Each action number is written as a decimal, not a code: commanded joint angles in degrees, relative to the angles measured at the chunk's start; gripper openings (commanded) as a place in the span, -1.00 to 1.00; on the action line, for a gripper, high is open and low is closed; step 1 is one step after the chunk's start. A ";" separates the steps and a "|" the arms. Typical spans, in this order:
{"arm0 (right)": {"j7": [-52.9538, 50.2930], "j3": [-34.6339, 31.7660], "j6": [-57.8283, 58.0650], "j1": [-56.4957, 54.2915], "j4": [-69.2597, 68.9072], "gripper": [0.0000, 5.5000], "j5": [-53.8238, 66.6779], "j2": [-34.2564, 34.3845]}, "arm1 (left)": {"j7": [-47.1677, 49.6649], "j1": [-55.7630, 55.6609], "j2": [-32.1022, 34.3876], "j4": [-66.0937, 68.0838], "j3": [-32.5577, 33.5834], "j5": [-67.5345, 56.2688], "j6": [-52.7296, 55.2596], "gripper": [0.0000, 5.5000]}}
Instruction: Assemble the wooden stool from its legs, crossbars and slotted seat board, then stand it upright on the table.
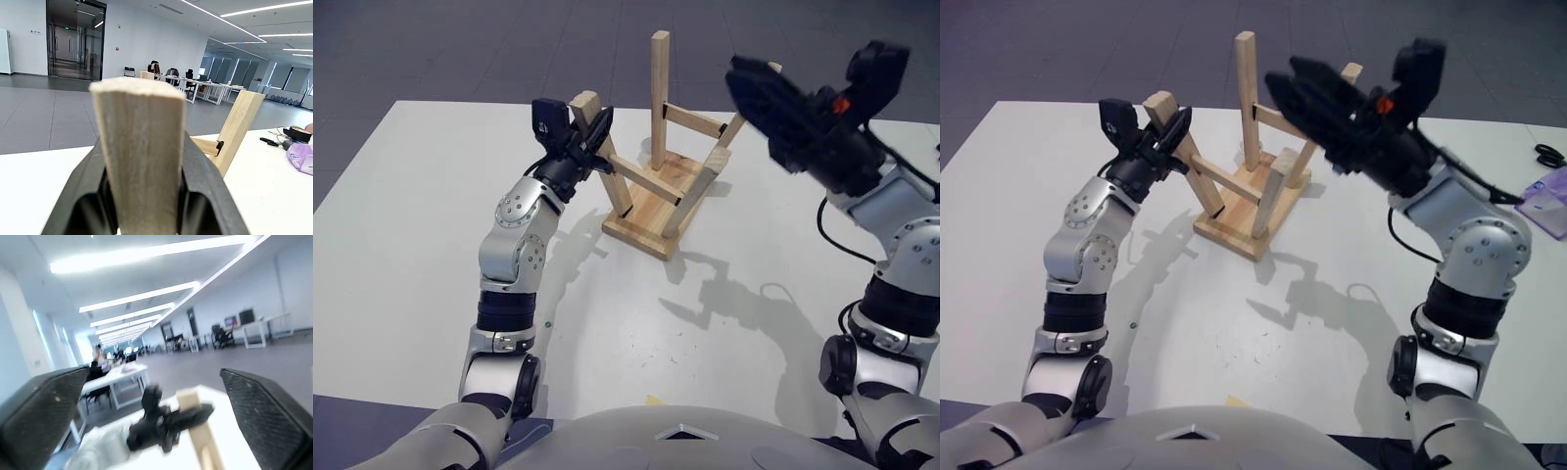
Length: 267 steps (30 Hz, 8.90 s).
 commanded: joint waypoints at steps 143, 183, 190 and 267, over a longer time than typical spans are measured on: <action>12.85 7.49 1.44 35.71 -13.94 0.96 1.68 -9.85 | 10.33 -11.70 6.98 -14.24 11.77 -5.05 14.88 0.95; 39.08 13.16 -8.41 32.72 4.50 0.96 -24.59 -20.99 | -34.69 21.78 38.11 -23.31 -1.91 -6.60 15.71 0.95; 35.60 13.78 -9.53 32.39 3.64 0.96 -26.46 -18.46 | -37.48 20.17 38.15 -22.45 -4.97 -5.71 14.39 0.95; 4.59 -0.08 8.29 26.05 13.79 0.52 -5.11 2.32 | 28.41 -5.70 -1.36 3.75 30.12 -57.69 37.43 0.26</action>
